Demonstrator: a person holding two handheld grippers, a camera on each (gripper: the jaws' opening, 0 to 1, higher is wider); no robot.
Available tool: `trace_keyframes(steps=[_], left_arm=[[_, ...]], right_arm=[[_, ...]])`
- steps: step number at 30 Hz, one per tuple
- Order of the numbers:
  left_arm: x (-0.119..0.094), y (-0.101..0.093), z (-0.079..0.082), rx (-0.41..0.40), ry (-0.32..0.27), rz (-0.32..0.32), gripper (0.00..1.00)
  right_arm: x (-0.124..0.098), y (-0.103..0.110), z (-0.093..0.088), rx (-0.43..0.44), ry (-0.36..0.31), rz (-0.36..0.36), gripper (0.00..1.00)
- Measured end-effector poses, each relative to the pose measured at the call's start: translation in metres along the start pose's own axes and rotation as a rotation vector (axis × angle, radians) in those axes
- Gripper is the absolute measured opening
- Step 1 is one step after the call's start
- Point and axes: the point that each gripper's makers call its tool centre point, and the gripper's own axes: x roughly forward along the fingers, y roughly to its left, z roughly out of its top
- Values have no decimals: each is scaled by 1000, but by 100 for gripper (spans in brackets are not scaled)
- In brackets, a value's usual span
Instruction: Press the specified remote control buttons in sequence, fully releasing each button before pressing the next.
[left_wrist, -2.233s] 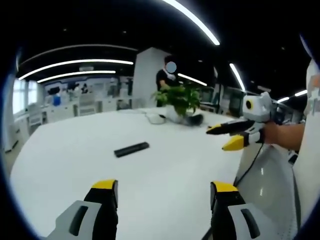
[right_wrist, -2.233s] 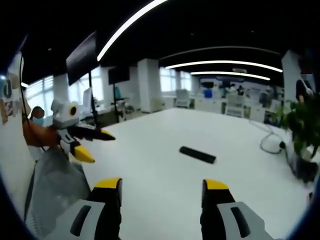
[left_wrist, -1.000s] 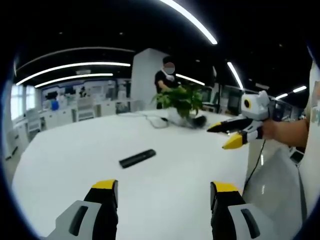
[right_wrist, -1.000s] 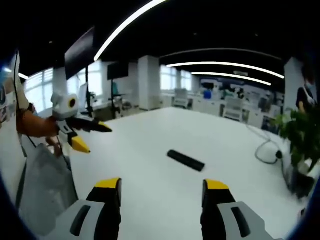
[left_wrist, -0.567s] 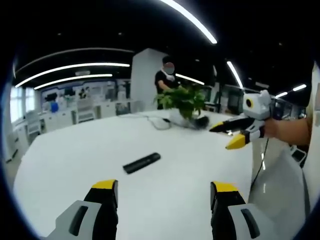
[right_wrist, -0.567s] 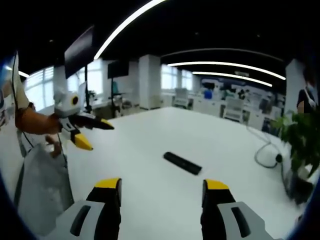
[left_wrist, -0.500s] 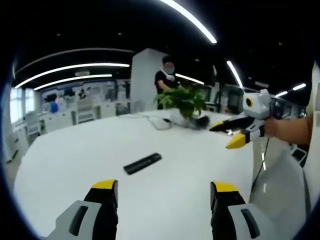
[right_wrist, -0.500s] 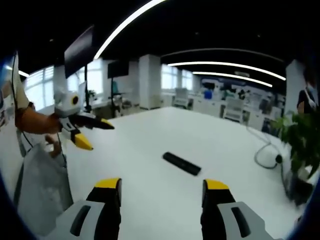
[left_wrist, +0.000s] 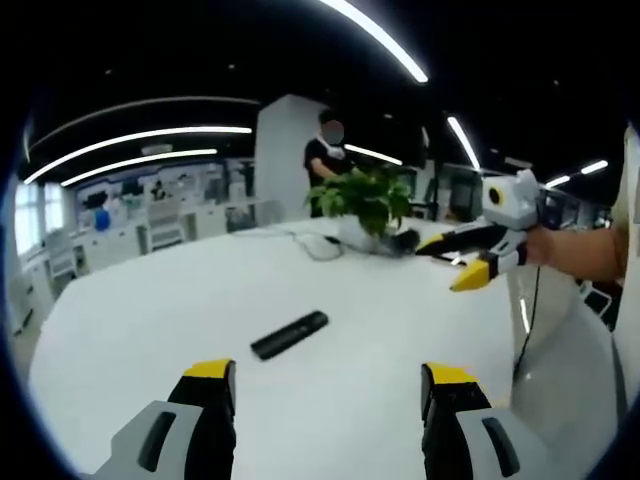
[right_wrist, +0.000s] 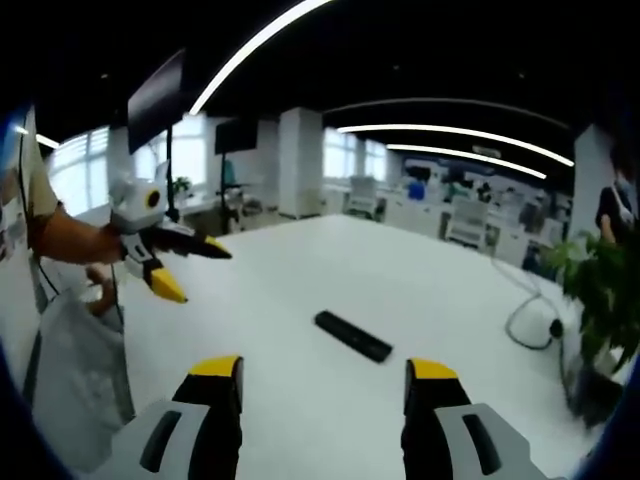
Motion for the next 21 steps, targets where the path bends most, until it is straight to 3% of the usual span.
trace_keyframes(steps=[21], left_arm=[[22,25,12,28,7,-21,77]], right_arm=[[22,-26,6,-42,32,21,63]])
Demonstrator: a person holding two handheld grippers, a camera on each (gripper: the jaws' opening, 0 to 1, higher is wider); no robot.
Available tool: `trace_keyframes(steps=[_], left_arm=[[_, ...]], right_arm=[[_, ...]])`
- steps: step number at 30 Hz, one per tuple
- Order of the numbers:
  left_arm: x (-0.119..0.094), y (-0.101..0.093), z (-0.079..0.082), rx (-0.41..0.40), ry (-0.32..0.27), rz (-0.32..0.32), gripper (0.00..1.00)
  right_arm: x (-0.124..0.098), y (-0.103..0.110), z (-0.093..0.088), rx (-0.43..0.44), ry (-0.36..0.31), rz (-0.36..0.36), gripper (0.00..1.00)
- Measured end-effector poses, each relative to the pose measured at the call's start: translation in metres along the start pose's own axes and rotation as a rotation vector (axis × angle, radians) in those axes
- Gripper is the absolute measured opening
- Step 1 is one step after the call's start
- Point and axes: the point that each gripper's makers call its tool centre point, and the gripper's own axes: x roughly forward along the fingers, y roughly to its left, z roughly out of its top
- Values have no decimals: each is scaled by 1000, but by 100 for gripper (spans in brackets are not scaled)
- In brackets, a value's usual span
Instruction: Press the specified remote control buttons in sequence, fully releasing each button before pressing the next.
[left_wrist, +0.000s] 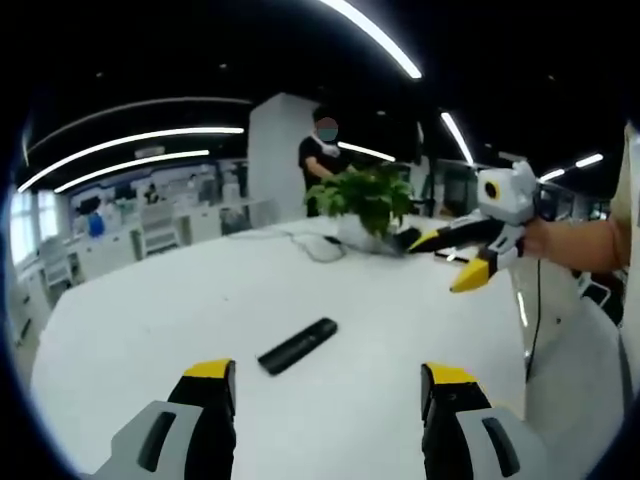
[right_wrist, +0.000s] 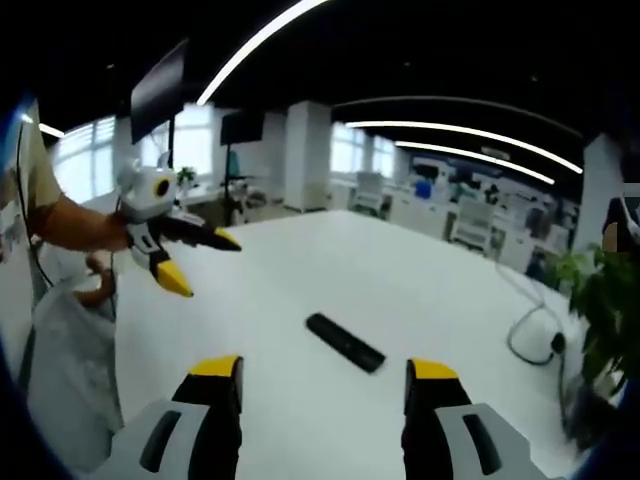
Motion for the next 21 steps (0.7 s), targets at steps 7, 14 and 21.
trace_keyframes(steps=[7,14,21], left_arm=[[7,9,2,19,8,-11,77],[15,17,-1,22,25,-19,77],[23,23,3,26,29,-26,77]], right_arm=[[8,-6,4,-18,14,11,63],[18,-12,4,-42,34,25,63],[28,-16,4,-61,57,36,64]])
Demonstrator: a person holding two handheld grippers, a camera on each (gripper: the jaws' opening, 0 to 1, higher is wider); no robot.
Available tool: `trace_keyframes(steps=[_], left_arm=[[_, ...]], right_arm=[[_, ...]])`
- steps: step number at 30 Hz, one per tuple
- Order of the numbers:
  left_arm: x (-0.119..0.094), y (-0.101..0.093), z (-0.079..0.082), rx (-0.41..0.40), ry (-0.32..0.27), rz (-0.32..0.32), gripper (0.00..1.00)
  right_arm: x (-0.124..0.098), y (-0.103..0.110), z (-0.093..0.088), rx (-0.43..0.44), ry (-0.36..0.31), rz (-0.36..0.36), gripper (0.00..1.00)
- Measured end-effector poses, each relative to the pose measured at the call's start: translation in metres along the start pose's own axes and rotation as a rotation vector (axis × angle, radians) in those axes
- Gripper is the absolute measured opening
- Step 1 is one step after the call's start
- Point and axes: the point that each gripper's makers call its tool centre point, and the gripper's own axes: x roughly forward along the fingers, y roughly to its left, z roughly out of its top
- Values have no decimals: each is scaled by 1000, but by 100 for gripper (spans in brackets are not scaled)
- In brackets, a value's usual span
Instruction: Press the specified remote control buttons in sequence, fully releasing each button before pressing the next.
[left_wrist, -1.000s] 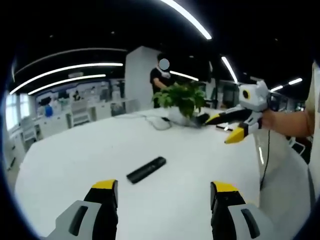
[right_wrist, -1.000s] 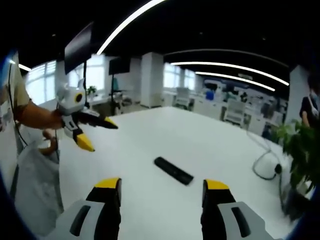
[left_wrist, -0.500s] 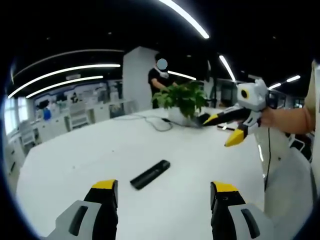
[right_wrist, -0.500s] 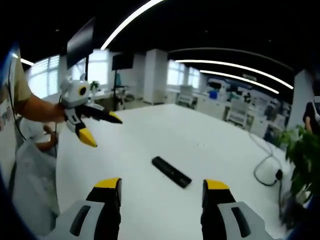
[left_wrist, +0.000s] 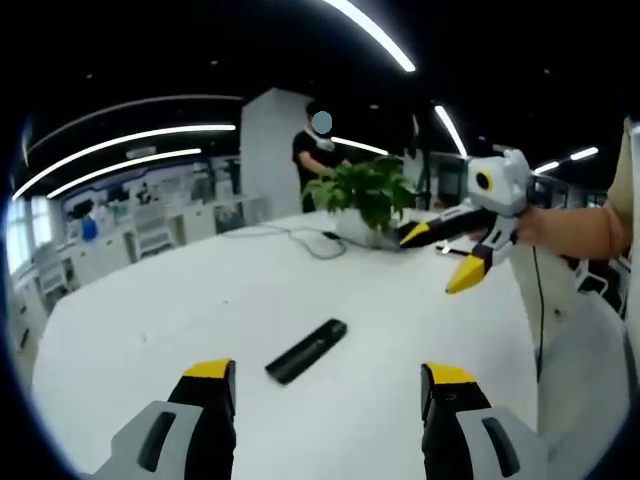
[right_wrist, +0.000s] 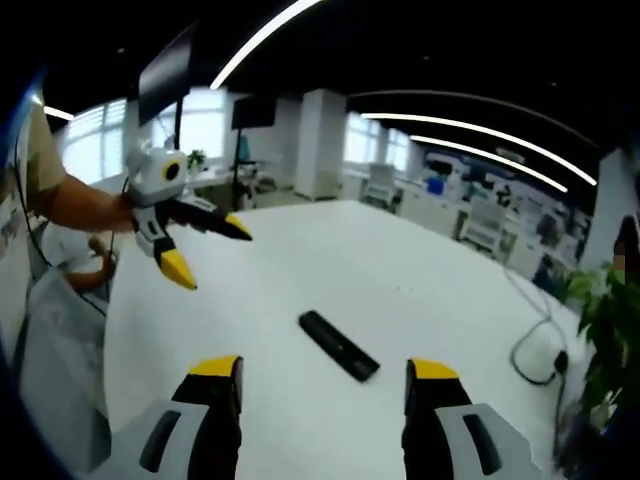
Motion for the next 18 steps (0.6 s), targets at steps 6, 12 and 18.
trace_keyframes(steps=[6,12,18], left_arm=[[7,7,3,8,8,-4,77],[17,12,1,28,31,-14,77],[25,17,1,45,45,-23,77]], right_arm=[[8,-4,2,-18,15,10,64],[17,-11,2,-33,32,20,64],[23,-15,3,-48,45,33,64]])
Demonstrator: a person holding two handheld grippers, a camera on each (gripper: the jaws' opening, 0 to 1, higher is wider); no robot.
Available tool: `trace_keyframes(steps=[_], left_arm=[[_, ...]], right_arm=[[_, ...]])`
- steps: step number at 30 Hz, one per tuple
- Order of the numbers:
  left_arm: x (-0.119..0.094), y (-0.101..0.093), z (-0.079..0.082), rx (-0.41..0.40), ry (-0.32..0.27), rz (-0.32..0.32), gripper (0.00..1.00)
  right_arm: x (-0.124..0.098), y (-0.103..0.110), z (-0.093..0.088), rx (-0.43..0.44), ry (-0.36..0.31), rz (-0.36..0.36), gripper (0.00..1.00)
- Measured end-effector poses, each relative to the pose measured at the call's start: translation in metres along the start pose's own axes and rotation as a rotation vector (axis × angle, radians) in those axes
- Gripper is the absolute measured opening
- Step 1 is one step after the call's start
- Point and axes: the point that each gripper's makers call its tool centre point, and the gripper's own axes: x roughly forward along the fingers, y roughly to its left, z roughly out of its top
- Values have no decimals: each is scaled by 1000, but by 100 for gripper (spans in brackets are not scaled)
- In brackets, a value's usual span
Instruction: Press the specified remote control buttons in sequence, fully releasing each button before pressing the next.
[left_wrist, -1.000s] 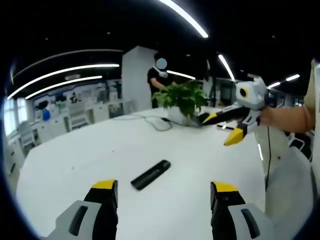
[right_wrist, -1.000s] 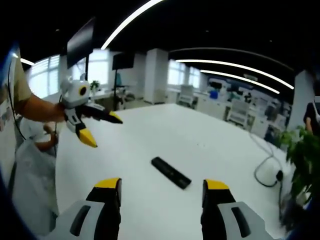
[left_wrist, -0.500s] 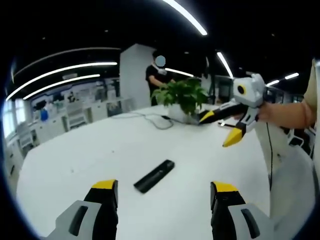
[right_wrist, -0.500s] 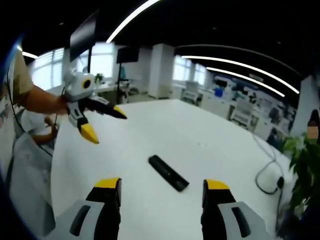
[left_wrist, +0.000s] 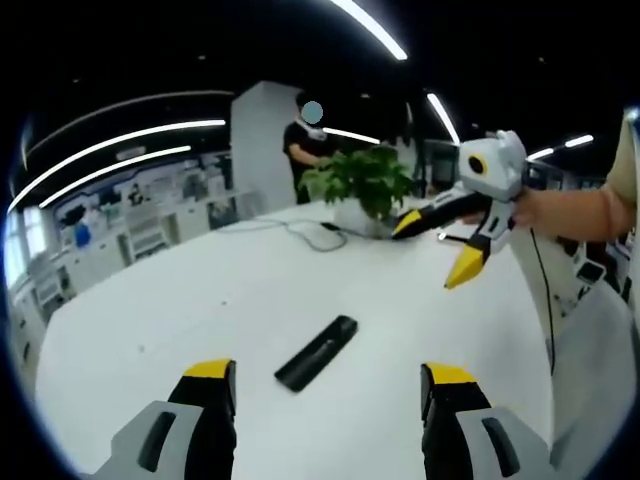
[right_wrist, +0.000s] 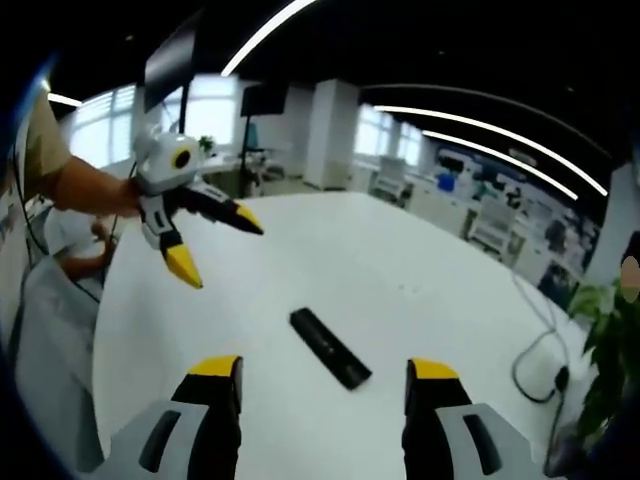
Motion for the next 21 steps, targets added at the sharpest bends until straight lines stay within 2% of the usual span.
trace_keyframes(steps=[11,21], left_arm=[[13,1,-1,27,21,-26,77],[25,5,-8,82,70,-48,77]], right_arm=[[10,-5,0,-33,22,33,64],[21,-10,-6,-48,50,64,64]])
